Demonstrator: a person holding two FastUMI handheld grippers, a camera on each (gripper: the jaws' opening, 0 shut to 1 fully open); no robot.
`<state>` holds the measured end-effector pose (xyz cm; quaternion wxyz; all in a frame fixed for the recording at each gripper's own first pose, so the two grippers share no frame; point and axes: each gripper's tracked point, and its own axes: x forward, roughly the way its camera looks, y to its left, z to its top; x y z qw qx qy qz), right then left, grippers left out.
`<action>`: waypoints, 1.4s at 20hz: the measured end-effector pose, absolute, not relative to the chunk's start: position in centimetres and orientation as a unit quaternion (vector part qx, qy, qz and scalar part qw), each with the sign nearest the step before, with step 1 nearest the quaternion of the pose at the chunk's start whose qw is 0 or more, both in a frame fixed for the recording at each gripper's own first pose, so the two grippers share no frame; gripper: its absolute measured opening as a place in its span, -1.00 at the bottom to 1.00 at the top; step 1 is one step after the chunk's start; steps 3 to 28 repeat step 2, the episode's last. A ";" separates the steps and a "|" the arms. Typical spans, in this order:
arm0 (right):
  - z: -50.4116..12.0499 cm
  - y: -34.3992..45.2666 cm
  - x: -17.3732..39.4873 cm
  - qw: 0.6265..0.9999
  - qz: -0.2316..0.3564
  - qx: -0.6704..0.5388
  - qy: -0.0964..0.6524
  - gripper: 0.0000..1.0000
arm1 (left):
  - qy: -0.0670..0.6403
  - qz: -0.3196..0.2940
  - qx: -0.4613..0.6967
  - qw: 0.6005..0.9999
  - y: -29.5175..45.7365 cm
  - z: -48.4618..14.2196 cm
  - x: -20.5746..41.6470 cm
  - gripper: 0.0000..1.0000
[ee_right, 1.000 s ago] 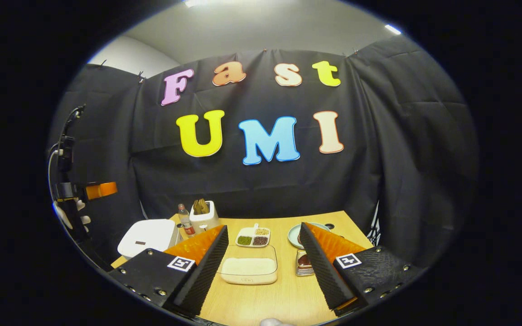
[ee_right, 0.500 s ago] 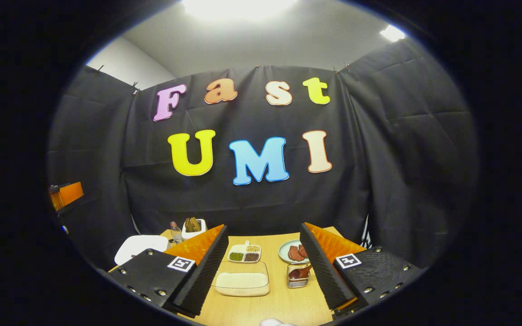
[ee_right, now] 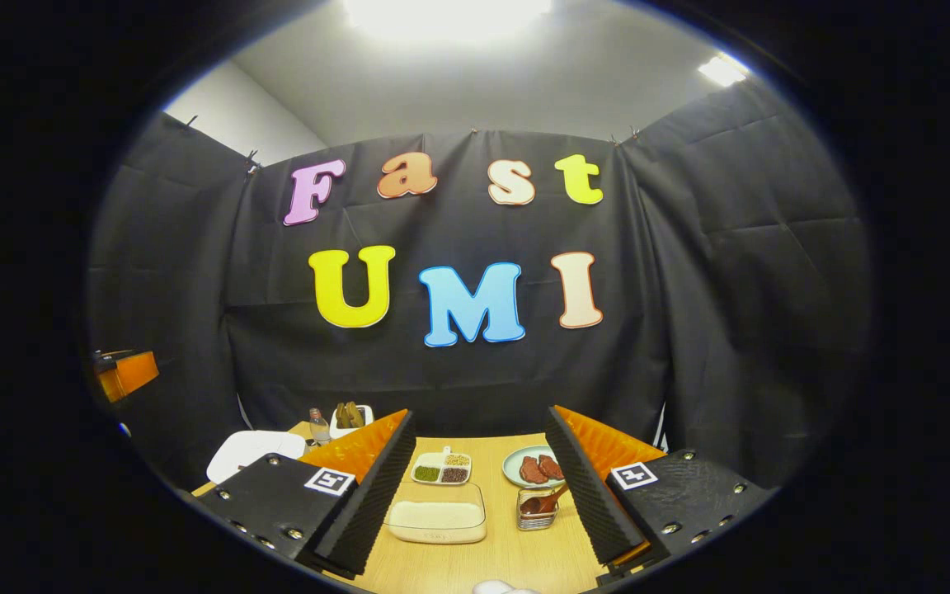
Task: Close the left gripper, press the button to open the rice cooker; take a wooden spoon from the chopstick holder with the right hand, scoop a spoonful of rice and pour it into the rice cooker, then put the wooden spoon back into the chopstick holder.
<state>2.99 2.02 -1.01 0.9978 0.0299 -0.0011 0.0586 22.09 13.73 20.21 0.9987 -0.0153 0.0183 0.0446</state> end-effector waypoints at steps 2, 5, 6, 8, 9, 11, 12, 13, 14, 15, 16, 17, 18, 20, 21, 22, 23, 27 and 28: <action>-0.8 1.9 3.0 0.998 0.058 0.030 -0.001 0.94 | 0.022 0.040 -0.018 0.999 13.2 20.1 22.3 0.94; -0.8 1.9 3.0 0.998 0.058 0.030 -0.001 0.94 | 0.022 0.040 -0.018 0.999 13.2 20.1 22.3 0.94; -0.8 1.9 3.0 0.998 0.058 0.030 -0.001 0.94 | 0.022 0.040 -0.018 0.999 13.2 20.1 22.3 0.94; -0.8 1.9 3.0 0.998 0.058 0.030 -0.001 0.94 | 0.022 0.040 -0.018 0.999 13.2 20.1 22.3 0.94; -0.8 1.9 3.0 0.998 0.058 0.030 -0.001 0.94 | 0.022 0.040 -0.018 0.999 13.2 20.1 22.3 0.94; -0.8 1.9 3.0 0.998 0.058 0.030 -0.001 0.94 | 0.022 0.040 -0.018 0.999 13.2 20.1 22.3 0.94; -0.8 1.9 3.0 0.998 0.058 0.030 -0.001 0.94 | 0.022 0.040 -0.018 0.999 13.2 20.1 22.3 0.94; -0.8 1.9 3.0 0.998 0.058 0.030 -0.001 0.94 | 0.022 0.040 -0.018 0.999 13.2 20.1 22.3 0.94; -0.8 1.9 3.0 0.998 0.058 0.030 -0.001 0.94 | 0.022 0.040 -0.018 0.999 13.2 20.1 22.3 0.94; -0.8 1.9 3.0 0.998 0.058 0.030 -0.001 0.94 | 0.022 0.040 -0.018 0.999 13.2 20.1 22.3 0.94; -0.8 1.9 3.0 0.998 0.058 0.030 -0.001 0.94 | 0.022 0.040 -0.018 0.999 13.2 20.1 22.3 0.94; -0.8 1.9 3.0 0.998 0.058 0.030 -0.001 0.94 | 0.022 0.040 -0.018 0.999 13.2 20.1 22.3 0.94; -0.8 1.9 3.0 0.998 0.058 0.030 -0.001 0.94 | 0.022 0.040 -0.018 0.999 13.2 20.1 22.3 0.94; -0.8 1.9 3.0 0.998 0.058 0.030 -0.001 0.94 | 0.022 0.040 -0.018 0.999 13.2 20.1 22.3 0.94; -0.8 1.9 3.0 0.998 0.058 0.030 -0.001 0.94 | 0.022 0.040 -0.018 0.999 13.2 20.1 22.3 0.94; -0.8 1.9 3.0 0.998 0.058 0.030 -0.001 0.94 | 0.022 0.040 -0.018 0.999 13.2 20.1 22.3 0.94; -0.8 1.9 3.0 0.998 0.058 0.030 -0.001 0.94 | 0.022 0.040 -0.018 0.999 13.2 20.1 22.3 0.94; -0.8 1.9 3.0 0.998 0.058 0.030 -0.001 0.94 | 0.022 0.040 -0.018 0.999 13.2 20.1 22.3 0.94; -0.8 1.9 3.0 0.998 0.058 0.030 -0.001 0.94 | 0.022 0.040 -0.018 0.999 13.2 20.1 22.3 0.94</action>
